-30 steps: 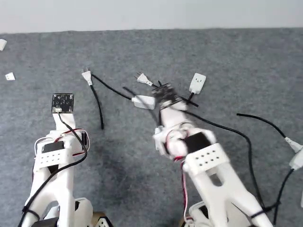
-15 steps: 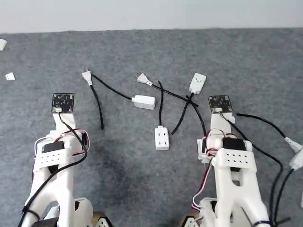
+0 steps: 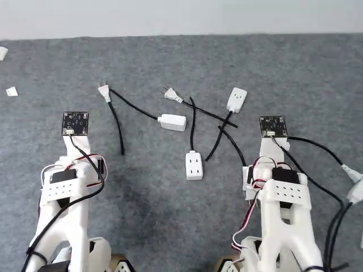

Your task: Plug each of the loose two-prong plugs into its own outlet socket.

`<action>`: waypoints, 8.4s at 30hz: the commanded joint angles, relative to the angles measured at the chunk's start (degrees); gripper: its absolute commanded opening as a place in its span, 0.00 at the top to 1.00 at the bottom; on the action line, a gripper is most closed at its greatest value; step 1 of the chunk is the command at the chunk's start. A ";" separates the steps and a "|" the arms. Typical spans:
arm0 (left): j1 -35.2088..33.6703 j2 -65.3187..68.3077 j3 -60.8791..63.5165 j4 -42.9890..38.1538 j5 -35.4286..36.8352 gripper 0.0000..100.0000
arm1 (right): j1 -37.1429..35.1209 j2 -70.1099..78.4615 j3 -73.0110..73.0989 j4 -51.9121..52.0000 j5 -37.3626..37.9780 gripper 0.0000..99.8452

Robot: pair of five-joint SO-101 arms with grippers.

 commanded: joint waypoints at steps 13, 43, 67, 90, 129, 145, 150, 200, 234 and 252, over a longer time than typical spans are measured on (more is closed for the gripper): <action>-0.26 -0.70 -1.54 -1.14 -0.53 0.89 | -2.51 21.93 -13.63 3.56 0.97 0.92; -0.26 -0.79 -1.54 -0.97 -0.62 0.89 | -3.12 27.47 -18.64 4.88 9.76 0.93; -0.26 -0.18 -3.30 1.85 -0.26 0.89 | -18.33 2.68 -36.57 29.58 3.43 0.99; 4.92 1.67 -4.79 11.60 -22.59 0.90 | -54.29 8.22 -35.25 4.18 3.43 0.99; 5.10 -21.54 15.25 -8.70 -1.58 0.90 | -32.57 12.53 -22.15 -4.97 -11.60 0.99; 3.78 -21.54 15.25 -8.70 -1.58 0.90 | -29.58 12.53 -16.44 -13.58 -6.15 0.99; 3.69 -21.54 15.25 -8.70 -1.58 0.90 | -29.41 12.62 -16.44 -13.93 -6.24 0.99; 3.60 -21.54 15.16 -8.79 -1.58 0.90 | -38.02 26.15 -21.10 -6.64 -20.31 0.73; 3.60 -21.54 14.99 -8.79 -1.14 0.90 | 14.11 -6.29 -15.74 11.30 -3.08 0.99; 1.93 -21.10 12.26 -3.25 3.60 0.89 | 41.01 13.23 -11.87 -9.71 8.26 0.83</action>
